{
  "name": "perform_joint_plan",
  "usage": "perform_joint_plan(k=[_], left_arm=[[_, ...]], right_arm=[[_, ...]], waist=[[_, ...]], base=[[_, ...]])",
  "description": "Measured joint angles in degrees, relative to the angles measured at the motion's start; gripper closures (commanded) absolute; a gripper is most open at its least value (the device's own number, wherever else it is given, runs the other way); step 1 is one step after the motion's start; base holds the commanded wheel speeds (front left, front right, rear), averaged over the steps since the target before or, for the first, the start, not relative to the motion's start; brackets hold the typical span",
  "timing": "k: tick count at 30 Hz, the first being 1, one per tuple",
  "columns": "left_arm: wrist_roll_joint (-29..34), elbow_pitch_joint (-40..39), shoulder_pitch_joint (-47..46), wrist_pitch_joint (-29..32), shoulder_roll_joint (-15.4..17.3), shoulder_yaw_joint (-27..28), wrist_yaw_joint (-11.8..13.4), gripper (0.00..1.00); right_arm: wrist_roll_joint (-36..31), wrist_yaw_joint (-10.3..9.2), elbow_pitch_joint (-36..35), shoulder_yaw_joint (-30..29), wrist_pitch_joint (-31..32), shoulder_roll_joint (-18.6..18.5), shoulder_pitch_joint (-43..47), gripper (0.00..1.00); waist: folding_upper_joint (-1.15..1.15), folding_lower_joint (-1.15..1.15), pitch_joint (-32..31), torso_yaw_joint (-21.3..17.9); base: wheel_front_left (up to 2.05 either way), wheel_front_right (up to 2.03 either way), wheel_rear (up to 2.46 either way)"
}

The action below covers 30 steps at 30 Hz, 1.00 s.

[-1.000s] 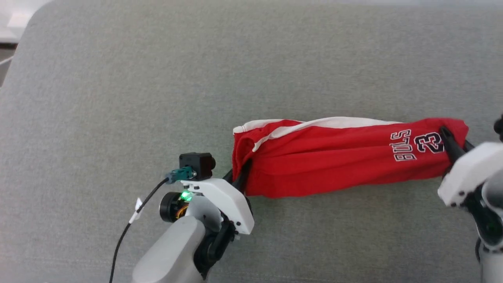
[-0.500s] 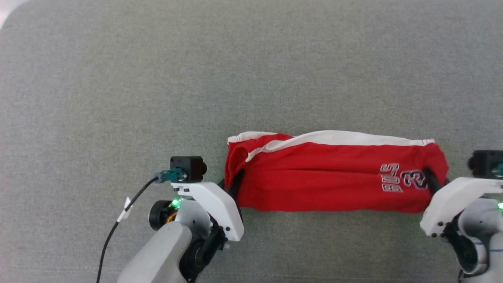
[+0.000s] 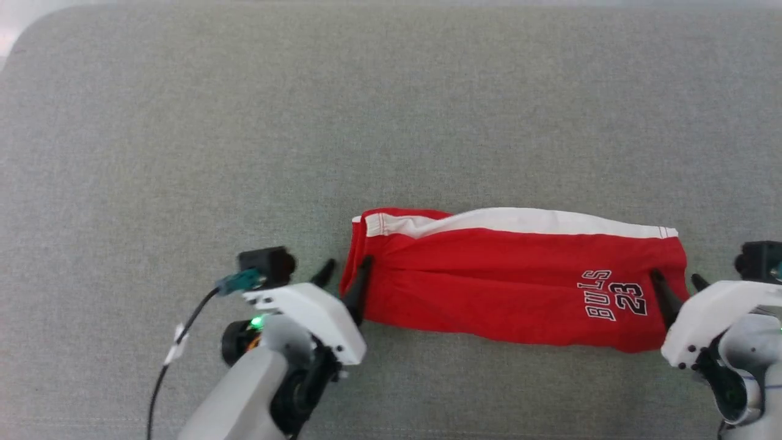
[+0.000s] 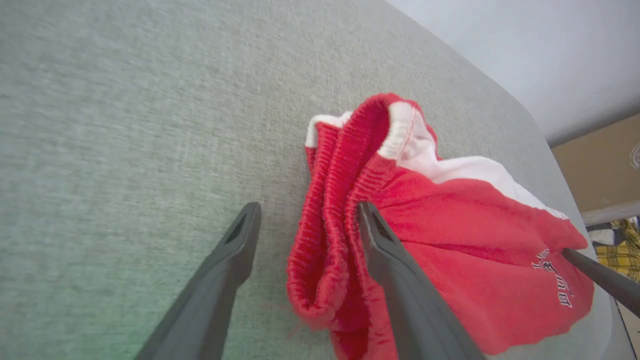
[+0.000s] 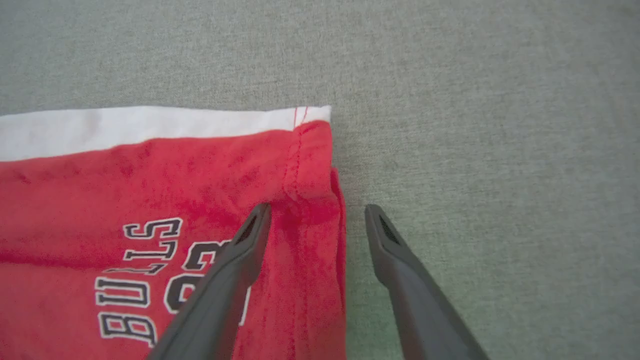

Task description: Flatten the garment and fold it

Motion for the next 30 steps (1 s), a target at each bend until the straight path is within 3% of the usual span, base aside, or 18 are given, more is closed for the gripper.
perform_joint_plan(k=[5,9,15,22,23,24,26,30], left_arm=[[1.25,-3.53,2.44,-10.12,1.78,3.31,-0.97,0.00],[5.90,-5.58,2.54,-16.75,3.01,5.13,-1.48,0.00],[18.75,-10.62,2.57,-17.91,2.74,12.46,-2.85,0.00],[29.91,-13.39,4.89,-17.91,-1.38,20.22,-6.08,0.00],[30.71,-13.52,5.13,-17.91,-2.04,21.30,-6.57,0.00],[31.55,-13.65,5.41,-17.91,-2.70,22.21,-7.16,0.00],[32.57,-13.79,6.02,-17.91,-4.02,23.99,-8.15,0.00],[34.01,-13.74,7.00,-17.91,-5.72,26.87,-10.07,0.00]], right_arm=[[0.14,0.00,-3.88,-1.46,-2.76,0.44,1.24,0.00],[-0.40,-0.01,-3.98,-2.25,-4.14,0.51,1.19,0.00],[-0.98,-0.01,1.57,-2.64,-4.11,0.51,-0.49,0.00],[-0.38,-0.04,6.38,-2.76,1.04,0.34,-4.55,0.00],[0.11,-0.05,6.64,-2.76,2.25,0.16,-4.96,0.31],[0.60,-0.07,6.68,-2.71,3.10,0.00,-5.20,0.94],[1.32,-0.07,6.44,-2.68,3.79,-0.14,-5.30,1.00],[1.27,0.01,5.41,-3.27,3.04,0.56,-5.89,1.00]], waist=[[0.00,0.00,-0.75,0.29],[0.00,0.00,-0.69,1.01],[0.00,0.00,0.06,2.17],[0.00,-0.01,0.71,3.10],[0.00,-0.01,0.69,3.19],[0.00,-0.01,0.66,3.29],[0.00,-0.01,0.65,3.45],[0.01,0.00,0.81,3.59]], base=[[0.00,0.00,0.00],[0.00,0.00,0.00],[0.00,0.00,0.00],[0.00,0.00,0.00],[0.00,0.00,0.00],[0.00,0.00,0.00],[0.00,0.00,0.00],[0.00,0.00,0.00]])
